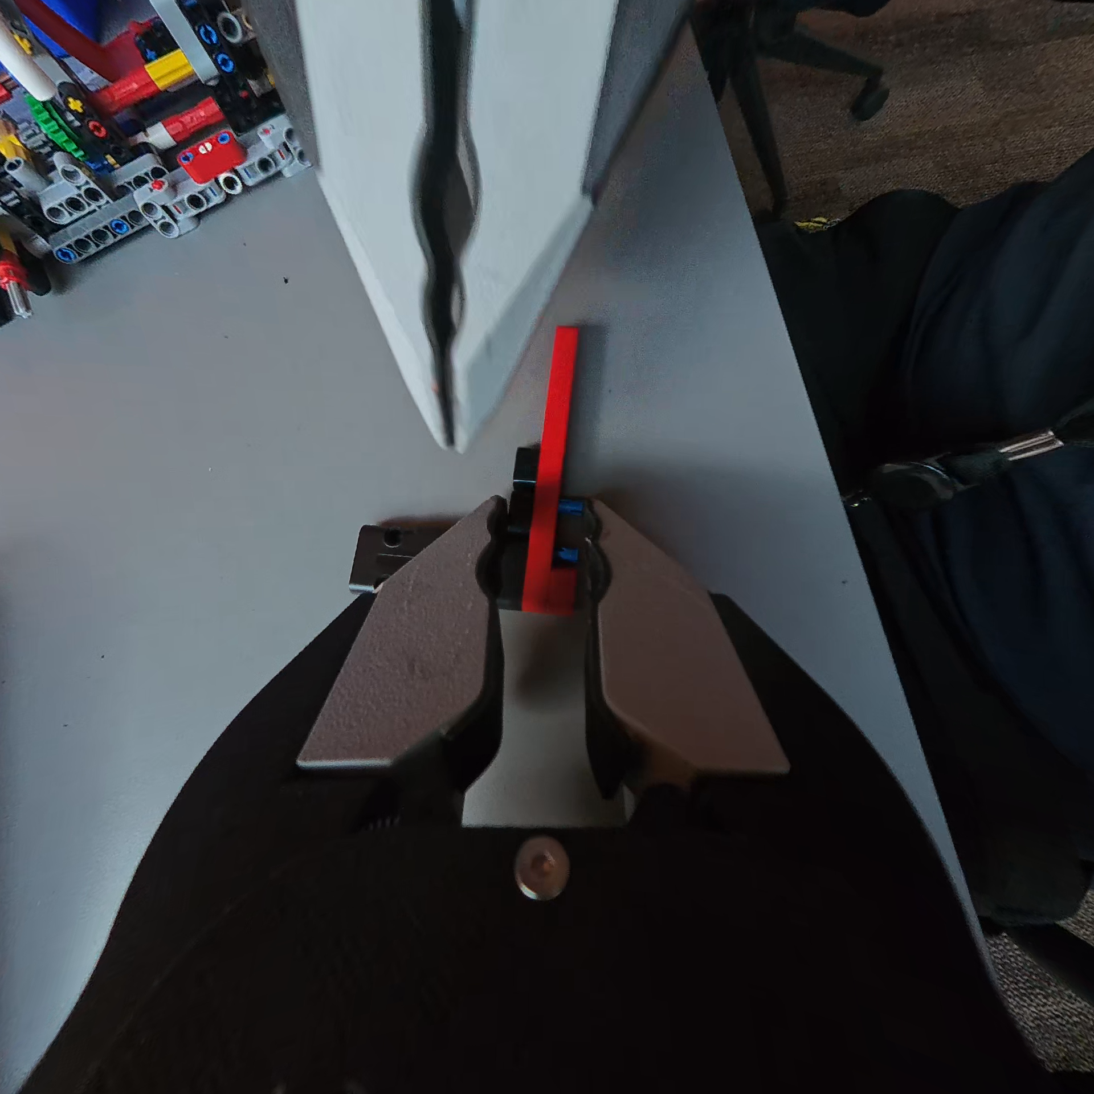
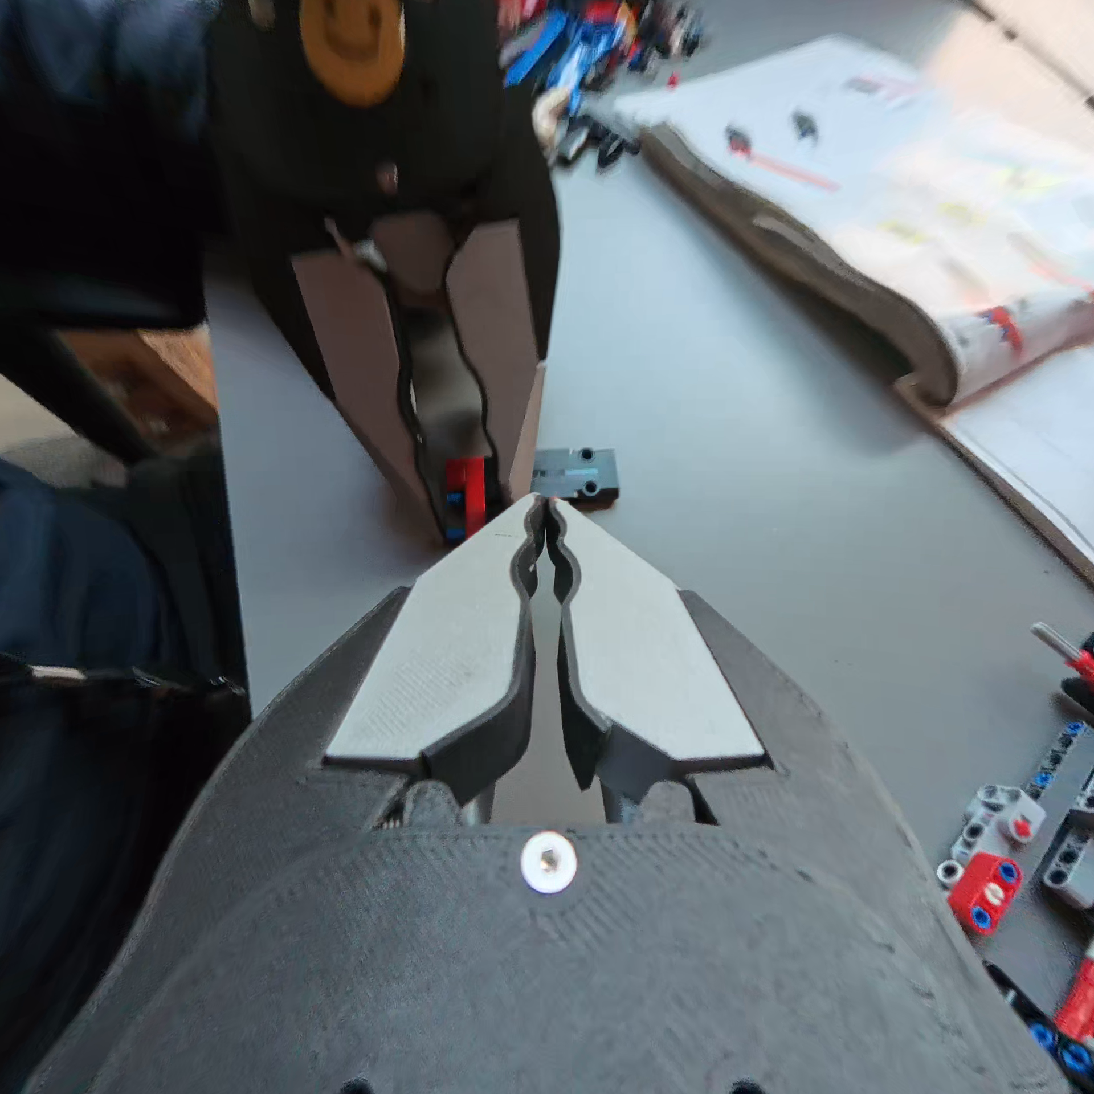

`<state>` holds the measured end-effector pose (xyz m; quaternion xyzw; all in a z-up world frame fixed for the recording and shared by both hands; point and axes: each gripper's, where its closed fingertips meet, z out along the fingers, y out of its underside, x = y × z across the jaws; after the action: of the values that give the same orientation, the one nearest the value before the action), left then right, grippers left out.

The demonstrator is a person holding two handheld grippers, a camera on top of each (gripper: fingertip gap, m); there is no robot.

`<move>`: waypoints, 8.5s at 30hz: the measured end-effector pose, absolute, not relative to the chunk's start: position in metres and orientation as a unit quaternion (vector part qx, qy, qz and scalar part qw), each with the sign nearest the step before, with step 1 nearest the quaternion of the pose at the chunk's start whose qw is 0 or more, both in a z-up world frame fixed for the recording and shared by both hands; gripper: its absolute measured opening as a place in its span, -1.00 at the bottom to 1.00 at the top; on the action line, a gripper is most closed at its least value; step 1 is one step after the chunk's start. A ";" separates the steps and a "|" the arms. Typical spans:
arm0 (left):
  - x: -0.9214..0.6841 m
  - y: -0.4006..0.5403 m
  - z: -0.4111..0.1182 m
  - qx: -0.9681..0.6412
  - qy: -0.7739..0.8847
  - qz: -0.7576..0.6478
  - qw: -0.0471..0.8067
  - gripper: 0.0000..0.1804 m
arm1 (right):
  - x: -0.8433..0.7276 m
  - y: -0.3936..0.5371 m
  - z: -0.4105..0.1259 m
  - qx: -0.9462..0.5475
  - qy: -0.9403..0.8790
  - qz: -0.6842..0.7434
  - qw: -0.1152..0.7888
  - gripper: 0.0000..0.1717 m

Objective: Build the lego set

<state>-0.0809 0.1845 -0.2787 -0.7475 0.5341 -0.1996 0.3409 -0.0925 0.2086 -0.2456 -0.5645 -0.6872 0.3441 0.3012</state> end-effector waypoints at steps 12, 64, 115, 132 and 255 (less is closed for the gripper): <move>-0.082 0.192 -0.239 -0.725 0.477 -0.262 0.423 -0.68 | -0.060 0.196 -0.243 -0.533 -0.673 0.364 0.361 -0.84; -0.127 0.247 -0.222 -0.767 0.314 -0.191 0.526 -0.87 | -0.055 0.232 -0.194 -0.513 -0.560 0.435 0.482 -0.91; -0.134 0.250 -0.231 -0.782 0.324 -0.136 0.516 -0.96 | -0.052 0.246 -0.193 -0.525 -0.545 0.400 0.517 -0.92; -0.136 0.251 -0.233 -0.785 0.320 -0.134 0.514 -0.98 | -0.036 0.254 -0.169 -0.503 -0.509 0.343 0.608 -0.91; -0.123 0.261 -0.193 -0.707 0.287 -0.124 0.634 -0.92 | 0.107 0.380 -0.199 -0.605 -0.472 0.356 0.533 -0.21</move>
<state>-0.1225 0.2615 -0.1930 -0.7072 0.2866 -0.1244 0.6342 0.1069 0.3800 -0.1986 -0.6050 -0.4717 0.3564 0.5333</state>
